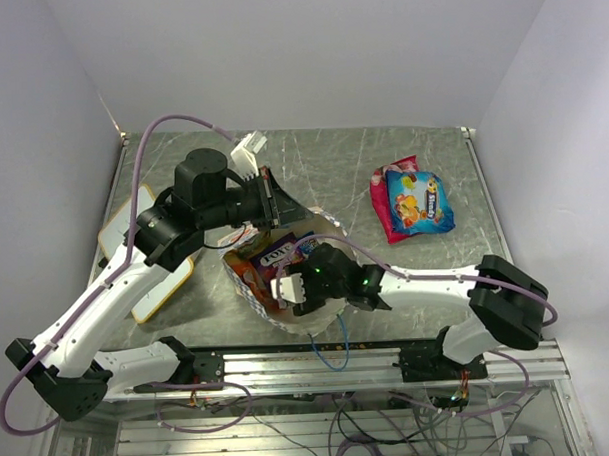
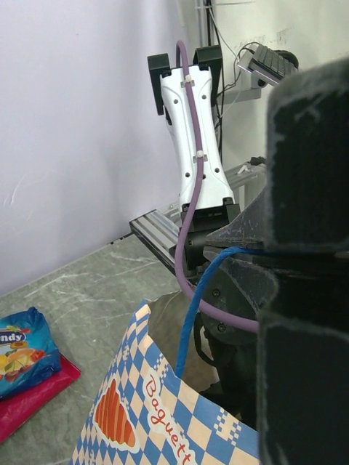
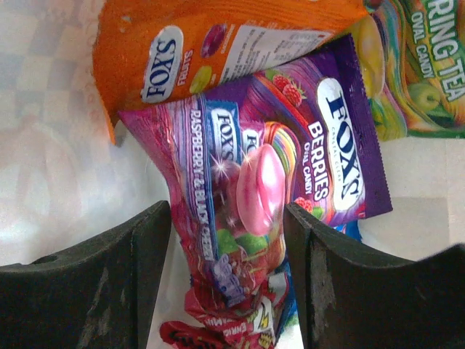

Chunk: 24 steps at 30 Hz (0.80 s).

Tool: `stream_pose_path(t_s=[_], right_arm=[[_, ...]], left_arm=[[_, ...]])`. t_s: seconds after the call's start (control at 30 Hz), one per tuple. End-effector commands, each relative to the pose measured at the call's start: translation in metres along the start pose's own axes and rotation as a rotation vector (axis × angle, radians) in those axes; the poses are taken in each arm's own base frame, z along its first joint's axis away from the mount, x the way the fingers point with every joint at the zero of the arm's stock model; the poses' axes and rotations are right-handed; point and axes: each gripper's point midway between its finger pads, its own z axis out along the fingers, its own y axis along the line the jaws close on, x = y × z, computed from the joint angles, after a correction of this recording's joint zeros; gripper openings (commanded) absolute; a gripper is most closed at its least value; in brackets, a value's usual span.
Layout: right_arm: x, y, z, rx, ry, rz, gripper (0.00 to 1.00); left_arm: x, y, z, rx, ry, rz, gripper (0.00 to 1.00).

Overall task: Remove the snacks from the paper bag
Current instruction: Take out the snack from the paper bag.

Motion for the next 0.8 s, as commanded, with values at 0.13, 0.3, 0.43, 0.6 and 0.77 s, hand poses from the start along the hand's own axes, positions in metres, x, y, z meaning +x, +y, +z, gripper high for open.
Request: stream_pose_path(t_s=[0.13, 0.3, 0.43, 0.6, 0.77], right_arm=[[-0.012, -0.019, 0.022, 0.059, -0.058, 0.004, 0.59], [-0.007, -0.021, 0.027, 0.071, -0.04, 0.026, 0.37], [-0.012, -0.024, 0.025, 0.082, -0.057, 0.032, 0.14], [-0.026, -0.036, 0.013, 0.112, -0.084, 0.03, 0.04], [-0.037, -0.042, -0.005, 0.127, -0.118, 0.077, 0.0]], left_arm=[[-0.007, -0.021, -0.009, 0.048, -0.021, 0.06, 0.07], [-0.009, -0.021, -0.01, 0.042, -0.028, 0.061, 0.07], [-0.01, -0.017, -0.009, 0.025, -0.04, 0.049, 0.07], [-0.013, -0.01, -0.008, -0.004, -0.062, 0.029, 0.07], [-0.016, -0.006, -0.003, -0.012, -0.087, 0.003, 0.07]])
